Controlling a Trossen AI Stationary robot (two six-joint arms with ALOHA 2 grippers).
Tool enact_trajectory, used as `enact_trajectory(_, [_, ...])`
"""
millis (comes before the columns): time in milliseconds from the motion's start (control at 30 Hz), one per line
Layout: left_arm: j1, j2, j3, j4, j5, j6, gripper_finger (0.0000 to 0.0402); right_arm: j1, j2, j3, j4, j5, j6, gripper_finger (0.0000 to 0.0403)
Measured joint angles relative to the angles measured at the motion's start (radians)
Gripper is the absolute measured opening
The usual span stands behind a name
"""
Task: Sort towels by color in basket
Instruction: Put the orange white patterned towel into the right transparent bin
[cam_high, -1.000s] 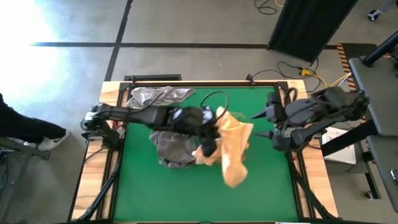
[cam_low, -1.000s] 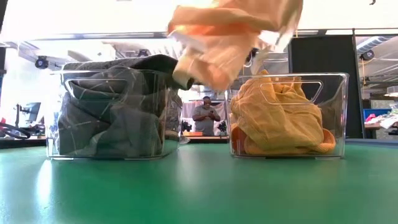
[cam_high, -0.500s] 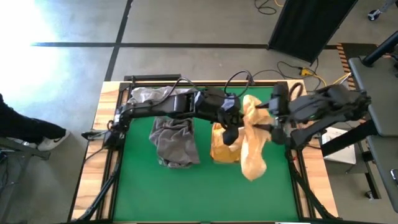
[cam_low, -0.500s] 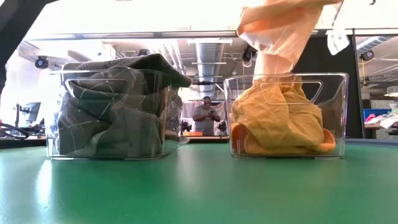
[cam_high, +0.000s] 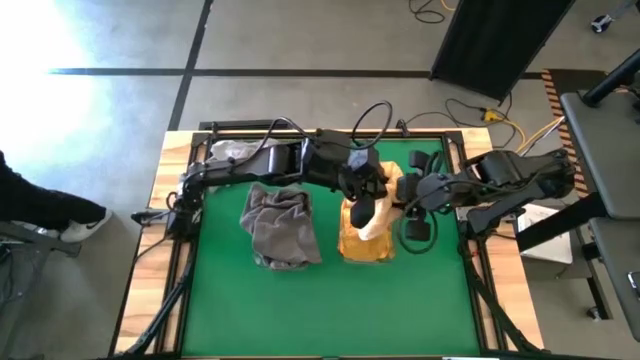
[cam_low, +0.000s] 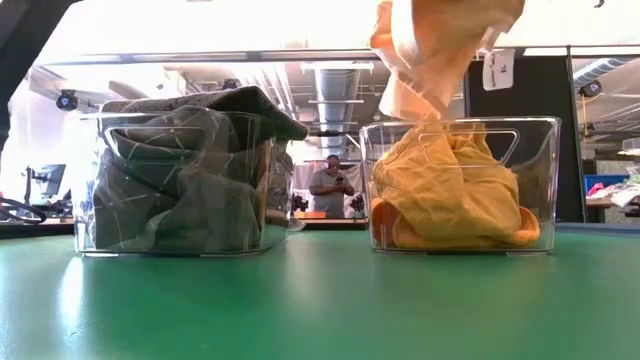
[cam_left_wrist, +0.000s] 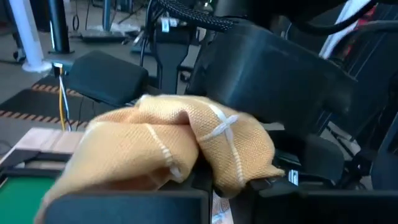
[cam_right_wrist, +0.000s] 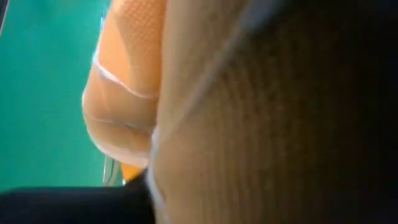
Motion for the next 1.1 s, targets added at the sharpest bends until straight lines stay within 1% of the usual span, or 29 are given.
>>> enact_trajectory(100, [0.0,-0.009,0.017,-0.076,-0.017,-0.014,0.0032,-0.015,0.006,0.0,0.024,-0.003,-0.029,0.0054])
enact_trajectory(133, [0.001,-0.017,0.018,-0.101,-0.039,-0.02,0.0043,-0.022,0.006,0.0,0.031,-0.003,-0.043,0.0032])
enact_trajectory(167, [0.002,-0.025,0.018,-0.133,-0.06,-0.016,0.0055,-0.029,0.005,-0.001,0.036,-0.004,-0.052,0.0026])
enact_trajectory(267, [0.003,-0.045,0.018,-0.216,-0.116,0.014,0.0093,-0.066,0.003,-0.003,0.033,-0.005,-0.067,0.0022])
enact_trajectory(400, [0.004,-0.098,0.019,-0.36,-0.127,0.055,0.0141,-0.139,0.001,-0.004,-0.034,0.001,-0.076,0.0021])
enact_trajectory(467, [0.003,-0.137,0.019,-0.47,-0.137,0.062,0.0159,-0.18,0.004,-0.017,-0.051,0.005,-0.084,0.002])
enact_trajectory(600, [-0.008,-0.198,0.019,-0.689,-0.208,0.049,0.0177,-0.248,0.005,-0.086,-0.036,0.009,-0.116,0.0019])
enact_trajectory(700, [-0.026,-0.225,0.01,-0.772,-0.271,0.009,0.018,-0.27,0.006,-0.164,-0.022,-0.008,-0.12,0.0019])
enact_trajectory(733, [-0.035,-0.235,0.009,-0.785,-0.291,-0.004,0.018,-0.27,0.007,-0.187,-0.013,-0.039,-0.119,0.0019])
enact_trajectory(767, [-0.044,-0.241,0.008,-0.796,-0.311,-0.012,0.018,-0.269,0.008,-0.21,0.001,-0.091,-0.109,0.0019])
enact_trajectory(900, [-0.075,-0.255,0.007,-0.801,-0.391,-0.027,0.018,-0.246,0.005,-0.301,0.121,-0.362,-0.041,0.0019])
enact_trajectory(933, [-0.08,-0.255,0.006,-0.793,-0.413,-0.029,0.018,-0.234,0.004,-0.328,0.161,-0.402,-0.037,0.0018])
enact_trajectory(1000, [-0.085,-0.254,0.006,-0.771,-0.445,-0.043,0.018,-0.212,0.006,-0.384,0.244,-0.44,-0.031,0.0018])
enact_trajectory(1100, [-0.085,-0.252,0.006,-0.733,-0.448,-0.05,0.018,-0.201,0.016,-0.464,0.395,-0.519,-0.023,0.0018])
